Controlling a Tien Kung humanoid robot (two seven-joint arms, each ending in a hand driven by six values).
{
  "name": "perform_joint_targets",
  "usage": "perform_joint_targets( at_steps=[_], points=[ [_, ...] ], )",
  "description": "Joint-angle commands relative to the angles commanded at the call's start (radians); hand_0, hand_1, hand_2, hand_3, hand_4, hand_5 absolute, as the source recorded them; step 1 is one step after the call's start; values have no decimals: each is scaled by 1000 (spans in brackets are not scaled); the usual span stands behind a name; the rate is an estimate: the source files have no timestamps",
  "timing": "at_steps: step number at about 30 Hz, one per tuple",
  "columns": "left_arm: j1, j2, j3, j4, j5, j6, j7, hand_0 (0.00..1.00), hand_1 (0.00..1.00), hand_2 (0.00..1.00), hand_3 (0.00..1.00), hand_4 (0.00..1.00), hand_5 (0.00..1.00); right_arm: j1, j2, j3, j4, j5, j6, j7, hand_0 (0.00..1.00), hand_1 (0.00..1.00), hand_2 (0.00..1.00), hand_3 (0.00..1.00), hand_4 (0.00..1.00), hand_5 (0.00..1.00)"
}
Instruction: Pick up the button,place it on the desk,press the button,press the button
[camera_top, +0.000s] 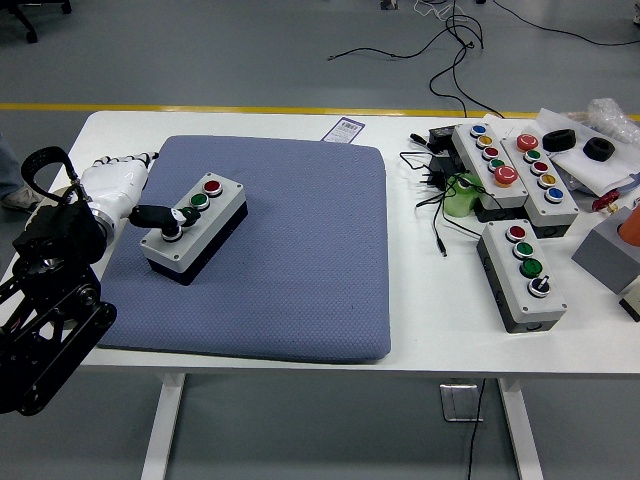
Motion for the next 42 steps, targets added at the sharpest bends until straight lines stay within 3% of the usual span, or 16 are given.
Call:
perform_joint_targets(
  at_steps=[3,9,21,28,29,35,36,41,42],
  points=[
    [2,-14,4,2,-7,10,0,996,998,998,998,998,713,0,0,-1,0,1,0,0,533,700,746,668,337,182],
    [-10,-52,32,72,20,47,0,986,998,998,998,998,715,1,0,-4,0,0,0,0,531,700,746,668,338,181],
    [-25,-141,26,152,87,63,0,903,998,998,998,998,711,4,0,-5,0,3,-4,5,530,697,742,666,339,181],
    [-40,-194,10,246,117,80,0,866,998,998,998,998,699,4,0,-9,0,6,-6,7,529,699,742,666,339,180],
    [-42,-201,7,257,117,84,0,824,998,998,998,990,551,3,0,-9,0,6,-7,7,528,697,740,664,341,182],
    [-65,-247,-25,334,117,92,0,824,998,998,998,990,551,3,0,-12,0,6,-7,8,528,697,740,664,341,182],
    [-67,-254,-32,344,117,95,0,781,981,998,998,951,392,3,0,-12,0,6,-7,8,528,694,737,661,340,181],
    [-76,-277,-44,376,117,90,0,781,981,998,998,951,392,5,0,-10,0,5,-8,9,528,694,737,661,340,181],
    [-79,-280,-41,380,117,83,0,655,861,998,998,895,275,5,0,-9,0,4,-8,9,526,693,738,661,340,181]
  ],
)
